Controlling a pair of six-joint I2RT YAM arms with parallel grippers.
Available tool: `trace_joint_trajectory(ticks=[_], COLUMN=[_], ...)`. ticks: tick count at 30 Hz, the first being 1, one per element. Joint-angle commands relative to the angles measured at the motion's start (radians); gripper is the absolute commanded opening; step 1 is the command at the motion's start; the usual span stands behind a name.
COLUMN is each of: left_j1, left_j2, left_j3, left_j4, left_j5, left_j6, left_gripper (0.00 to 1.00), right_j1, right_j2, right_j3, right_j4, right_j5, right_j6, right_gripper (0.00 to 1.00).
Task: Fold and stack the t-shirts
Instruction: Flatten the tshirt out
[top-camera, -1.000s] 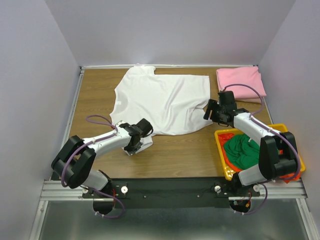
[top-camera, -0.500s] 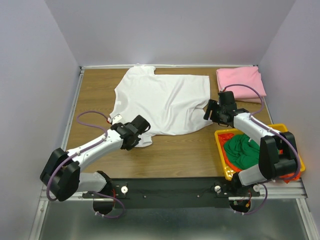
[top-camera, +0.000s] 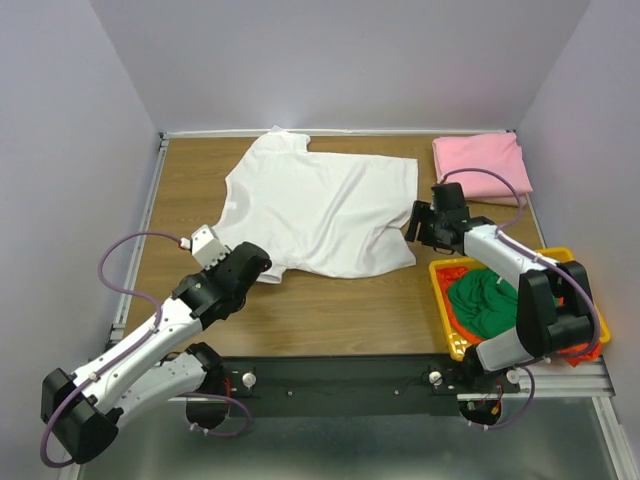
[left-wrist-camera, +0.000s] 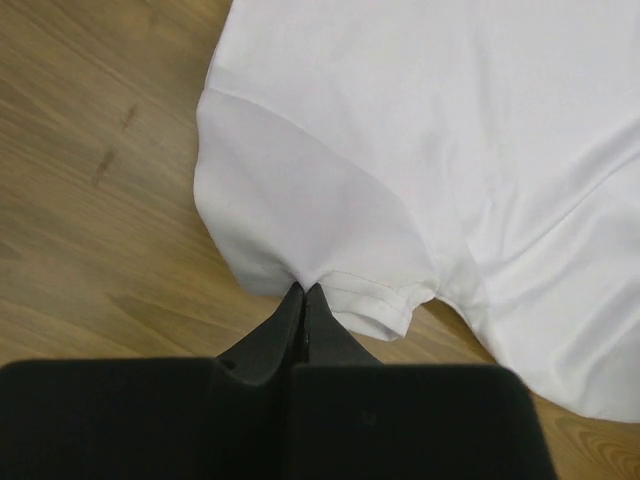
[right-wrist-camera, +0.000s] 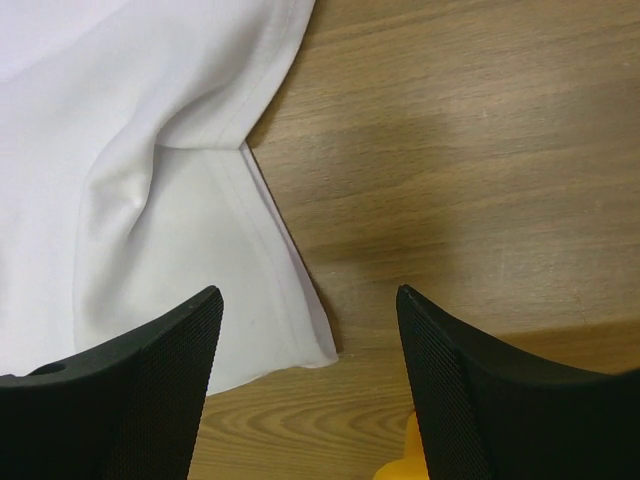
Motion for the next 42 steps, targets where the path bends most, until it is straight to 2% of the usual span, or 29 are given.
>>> trace_joint_trajectory(ticks=[1,4,8,14,23,42], left_j1=[-0.005,-0.002,-0.002,-0.004,-0.001,-0.002], left_j2=[-0.035,-0.009,0.109,0.224,0.143,0.086], left_j3=[-0.033,-0.038,-0.019,0.038,0.008,-0.010], left_j4=[0.049,0.072,0.093,0.070,0.124,0.153], left_j5=[-0.138,-0.135,-0.140,-0.149,-0.146,-0.140], left_j6=[0.047,0.044,0.058,0.101,0.163,0.186], left_gripper=[0.00,0.00,0.00,0.00,0.00,0.00], right_j1=[0.088,0.134,0.206,0.237,0.237,0.235], right_j2=[0.032,0.036,0.006,-0.039,0.035,0.081], right_j3=[0.063,0.080,0.065,-0.004,-0.032,-0.064], right_j4=[-0.032,-0.056,-0.101,-0.138,-0.150,-0.150], right_j5=[0.026,0.075,0.137,0.203,0.323,0.246], right_j6=[-0.007,0.010,0.036,0.079,0.137,0.165], right_gripper=[0.77,0.77,0.76,0.74,0.69,0.50])
